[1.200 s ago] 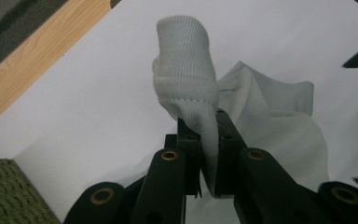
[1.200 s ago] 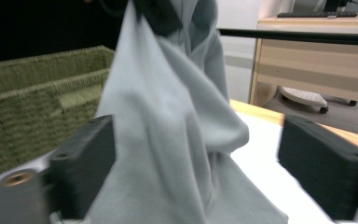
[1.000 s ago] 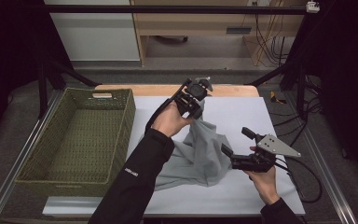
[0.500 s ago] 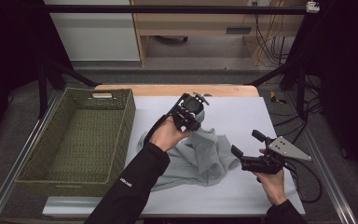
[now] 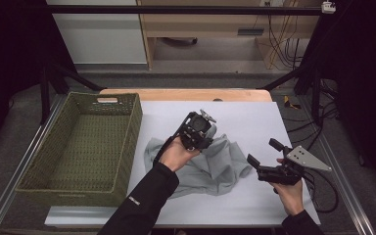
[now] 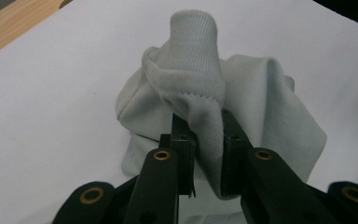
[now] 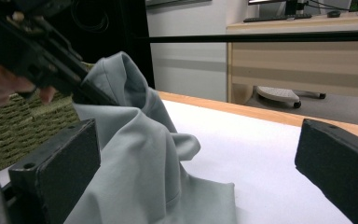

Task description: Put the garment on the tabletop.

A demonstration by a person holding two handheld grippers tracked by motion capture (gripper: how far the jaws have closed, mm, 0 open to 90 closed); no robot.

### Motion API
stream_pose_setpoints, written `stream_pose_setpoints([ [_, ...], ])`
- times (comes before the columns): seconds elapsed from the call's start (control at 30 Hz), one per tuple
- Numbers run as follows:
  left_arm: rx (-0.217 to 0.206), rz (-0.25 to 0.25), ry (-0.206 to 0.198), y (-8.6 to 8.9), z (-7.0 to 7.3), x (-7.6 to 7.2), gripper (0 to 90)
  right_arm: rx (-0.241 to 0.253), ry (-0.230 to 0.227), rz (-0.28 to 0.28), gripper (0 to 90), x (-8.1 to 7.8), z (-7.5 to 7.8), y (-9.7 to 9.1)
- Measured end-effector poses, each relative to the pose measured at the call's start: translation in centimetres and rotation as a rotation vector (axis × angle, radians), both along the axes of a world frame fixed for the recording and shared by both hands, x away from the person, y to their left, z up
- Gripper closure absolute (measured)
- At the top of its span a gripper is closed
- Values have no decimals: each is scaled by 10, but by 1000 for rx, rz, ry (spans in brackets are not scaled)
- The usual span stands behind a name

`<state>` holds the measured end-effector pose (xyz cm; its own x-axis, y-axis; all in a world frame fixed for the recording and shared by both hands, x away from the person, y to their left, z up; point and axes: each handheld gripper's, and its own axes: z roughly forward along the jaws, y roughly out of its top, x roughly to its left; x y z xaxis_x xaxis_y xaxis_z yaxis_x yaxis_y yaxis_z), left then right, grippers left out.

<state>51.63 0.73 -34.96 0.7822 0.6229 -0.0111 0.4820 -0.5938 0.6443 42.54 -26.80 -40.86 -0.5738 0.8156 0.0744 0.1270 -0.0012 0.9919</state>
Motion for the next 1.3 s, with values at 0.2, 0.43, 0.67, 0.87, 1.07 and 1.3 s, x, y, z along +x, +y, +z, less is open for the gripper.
stream_pose_setpoints([
  [0.2,-23,2,3,-1,-1,3,661,22,14,0,5,-1,1,-1],
  [0.43,-145,25,-96,7,18,-2,302,21,6,0,5,-1,2,-3],
  [0.67,-194,49,-159,20,28,-10,154,30,13,1,5,-1,2,-3],
  [0.87,-248,61,-217,35,27,-21,90,28,18,-6,4,0,3,-3],
  [1.07,-329,56,-243,51,19,-33,83,6,9,-6,4,1,2,-3],
  [1.3,-415,51,-282,71,4,-49,79,6,28,-11,4,1,1,-3],
])
